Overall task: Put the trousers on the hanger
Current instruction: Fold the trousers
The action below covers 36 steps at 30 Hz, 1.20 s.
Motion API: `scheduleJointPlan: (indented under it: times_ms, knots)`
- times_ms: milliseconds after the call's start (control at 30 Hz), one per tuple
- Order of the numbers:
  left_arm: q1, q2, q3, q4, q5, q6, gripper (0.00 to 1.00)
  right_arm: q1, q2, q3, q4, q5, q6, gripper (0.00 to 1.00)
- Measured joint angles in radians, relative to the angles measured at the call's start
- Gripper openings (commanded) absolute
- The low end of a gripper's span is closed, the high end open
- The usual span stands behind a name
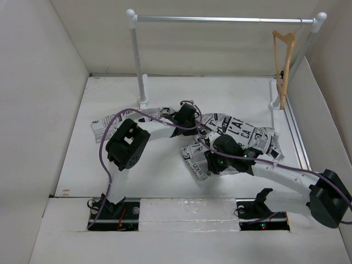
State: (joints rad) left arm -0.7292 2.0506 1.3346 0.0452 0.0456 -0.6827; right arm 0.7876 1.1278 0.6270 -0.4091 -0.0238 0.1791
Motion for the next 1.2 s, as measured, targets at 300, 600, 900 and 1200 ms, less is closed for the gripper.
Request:
scheduleJointPlan:
  times_ms: [300,600,900,1200]
  knots:
    - [0.111,-0.461,-0.23,-0.254,-0.131,0.09,0.0,-0.056,-0.005,0.018,0.0,0.069,-0.033,0.0]
    - [0.144,-0.877,-0.264,-0.584,-0.299,0.118,0.0,-0.316,-0.103,0.033,-0.017,0.074,-0.086,0.81]
    - [0.161,-0.891,-0.288,-0.653,-0.334,0.119,0.0,-0.613,0.024,0.036,0.035,-0.024,-0.123,0.86]
    - [0.161,-0.921,-0.297,-0.668,-0.36,0.12,0.0,-0.57,-0.102,-0.113,0.082,-0.116,-0.088,0.76]
